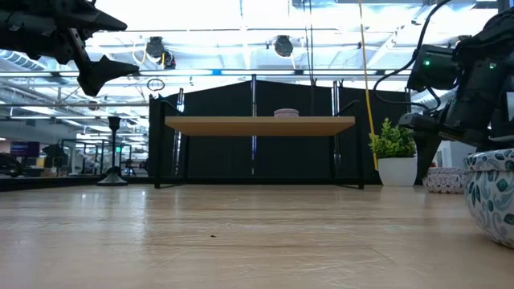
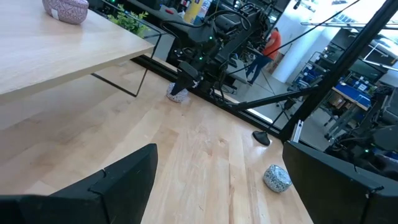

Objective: Pick & Place candle stick holders
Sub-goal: Put the white patterned scented candle on the shelf

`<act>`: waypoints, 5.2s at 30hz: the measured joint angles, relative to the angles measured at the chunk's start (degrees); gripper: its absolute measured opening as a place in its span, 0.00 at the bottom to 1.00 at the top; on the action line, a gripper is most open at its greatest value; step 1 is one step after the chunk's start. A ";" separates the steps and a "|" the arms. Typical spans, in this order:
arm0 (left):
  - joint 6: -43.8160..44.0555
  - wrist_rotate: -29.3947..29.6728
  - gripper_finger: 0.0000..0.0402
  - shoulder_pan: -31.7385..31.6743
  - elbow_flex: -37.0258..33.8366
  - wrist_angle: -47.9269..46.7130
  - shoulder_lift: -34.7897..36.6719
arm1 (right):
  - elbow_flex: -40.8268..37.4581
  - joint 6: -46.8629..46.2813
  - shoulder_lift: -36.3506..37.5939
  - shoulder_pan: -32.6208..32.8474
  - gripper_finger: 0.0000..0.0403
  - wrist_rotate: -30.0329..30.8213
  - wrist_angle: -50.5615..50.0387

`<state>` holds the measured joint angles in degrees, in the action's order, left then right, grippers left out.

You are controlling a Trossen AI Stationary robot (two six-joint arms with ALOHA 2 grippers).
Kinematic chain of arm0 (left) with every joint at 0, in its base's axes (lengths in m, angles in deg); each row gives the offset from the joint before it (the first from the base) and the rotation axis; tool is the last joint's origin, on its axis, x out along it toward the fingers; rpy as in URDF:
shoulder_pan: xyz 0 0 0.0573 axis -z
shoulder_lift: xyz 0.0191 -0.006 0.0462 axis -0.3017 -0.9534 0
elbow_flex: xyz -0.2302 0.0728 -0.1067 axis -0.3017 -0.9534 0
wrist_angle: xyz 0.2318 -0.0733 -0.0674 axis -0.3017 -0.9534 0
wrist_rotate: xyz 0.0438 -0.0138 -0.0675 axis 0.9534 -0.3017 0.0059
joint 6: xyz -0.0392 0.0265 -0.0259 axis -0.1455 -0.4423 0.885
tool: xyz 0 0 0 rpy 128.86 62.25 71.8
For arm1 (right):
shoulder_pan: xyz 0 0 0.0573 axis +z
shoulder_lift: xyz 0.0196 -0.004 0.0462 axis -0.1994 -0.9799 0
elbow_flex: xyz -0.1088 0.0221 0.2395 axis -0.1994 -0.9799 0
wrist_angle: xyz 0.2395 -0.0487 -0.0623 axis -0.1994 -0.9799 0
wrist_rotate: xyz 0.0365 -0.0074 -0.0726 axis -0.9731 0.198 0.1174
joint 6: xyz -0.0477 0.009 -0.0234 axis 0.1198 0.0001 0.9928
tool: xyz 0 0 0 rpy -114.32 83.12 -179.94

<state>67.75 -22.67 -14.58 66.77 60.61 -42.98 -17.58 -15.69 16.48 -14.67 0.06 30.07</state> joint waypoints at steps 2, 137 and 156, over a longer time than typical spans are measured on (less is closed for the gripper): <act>-0.14 0.00 0.87 -0.02 0.00 -0.02 0.02 | 0.00 -0.04 0.00 0.00 0.78 0.07 0.95; -1.95 4.02 0.87 -0.01 0.00 1.38 0.01 | 64.54 38.76 -44.26 -15.34 0.78 -6.23 -1.70; -2.14 3.95 0.87 0.00 0.00 1.36 0.00 | 64.54 37.54 -44.28 -15.41 0.81 -6.01 1.47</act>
<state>65.61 -18.72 -14.58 66.77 61.97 -42.98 46.97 21.85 -27.80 -30.08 -5.96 31.54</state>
